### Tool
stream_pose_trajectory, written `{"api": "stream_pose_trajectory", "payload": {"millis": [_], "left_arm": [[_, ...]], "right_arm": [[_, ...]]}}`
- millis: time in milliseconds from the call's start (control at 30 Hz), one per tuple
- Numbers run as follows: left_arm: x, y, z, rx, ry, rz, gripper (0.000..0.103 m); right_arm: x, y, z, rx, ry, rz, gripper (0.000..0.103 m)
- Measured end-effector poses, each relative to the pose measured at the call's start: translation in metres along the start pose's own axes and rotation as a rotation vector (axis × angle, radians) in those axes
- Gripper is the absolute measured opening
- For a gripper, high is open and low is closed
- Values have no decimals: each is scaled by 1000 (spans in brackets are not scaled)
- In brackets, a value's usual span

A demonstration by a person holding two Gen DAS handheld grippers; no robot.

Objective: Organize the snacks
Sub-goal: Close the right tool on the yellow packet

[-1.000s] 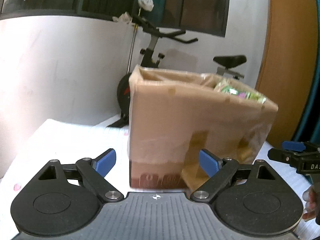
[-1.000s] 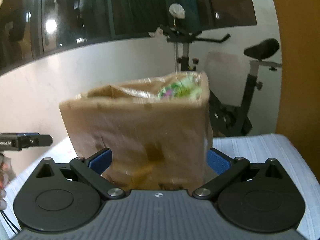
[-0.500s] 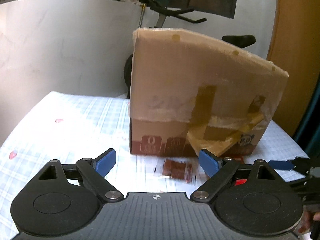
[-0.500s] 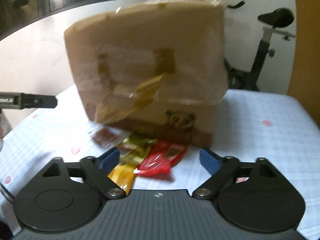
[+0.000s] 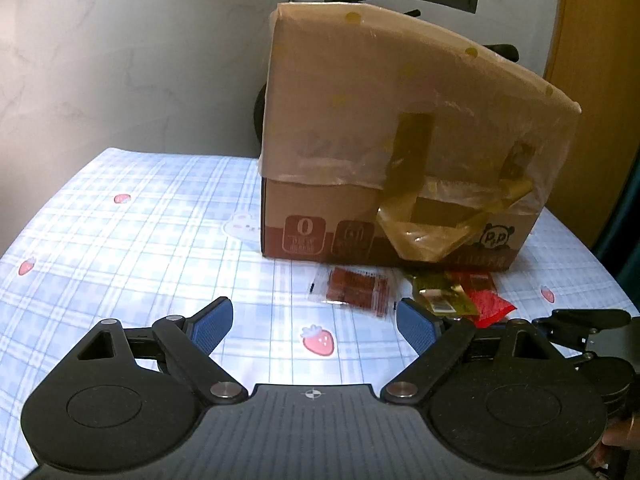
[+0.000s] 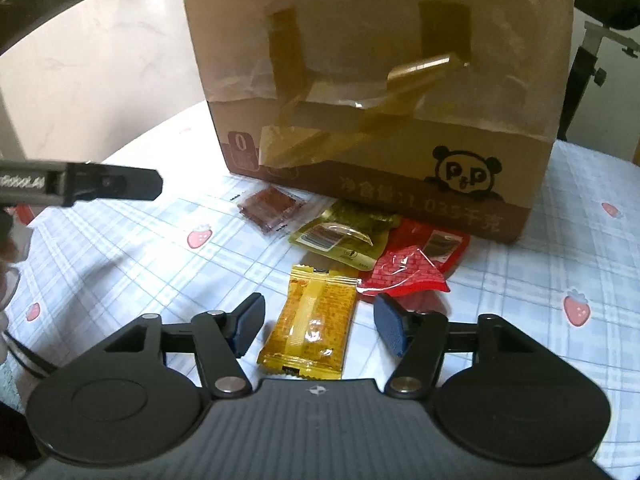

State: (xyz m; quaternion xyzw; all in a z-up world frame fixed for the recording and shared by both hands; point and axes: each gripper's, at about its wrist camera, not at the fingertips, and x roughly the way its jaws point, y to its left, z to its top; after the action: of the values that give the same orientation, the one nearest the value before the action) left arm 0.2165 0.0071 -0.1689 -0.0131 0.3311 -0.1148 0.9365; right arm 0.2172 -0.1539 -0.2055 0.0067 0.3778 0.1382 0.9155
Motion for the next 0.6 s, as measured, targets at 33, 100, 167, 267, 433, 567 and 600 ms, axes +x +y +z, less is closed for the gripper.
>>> {"api": "stream_pose_trajectory", "payload": {"millis": [33,100,167,267,433,567,600], "left_arm": [[0,0,-1,1,3,1,90],[1,0,-1,0,10,3,90],[2,1,-2,-3,14,5,90],[4,1,-2,-5,19,2,90],[12,-1,-1,7,33,-2,89],[27,-4,3,6,51,-13,89],[32,-6,4,8,56,-11,89]], "right_arm": [[1,0,0,-5,1,-5,59],[2,2,-2,-24,1,-20,49],[1,0,-2,-20,3,-4,38],[-4,-2,-4,-19,9,-3,37],[-28,-18,-9,51,-47,-23,36],[-46,-37,-14,87,-88,-83,36],[-48,-42,-16,98,-91,-99,36]]}}
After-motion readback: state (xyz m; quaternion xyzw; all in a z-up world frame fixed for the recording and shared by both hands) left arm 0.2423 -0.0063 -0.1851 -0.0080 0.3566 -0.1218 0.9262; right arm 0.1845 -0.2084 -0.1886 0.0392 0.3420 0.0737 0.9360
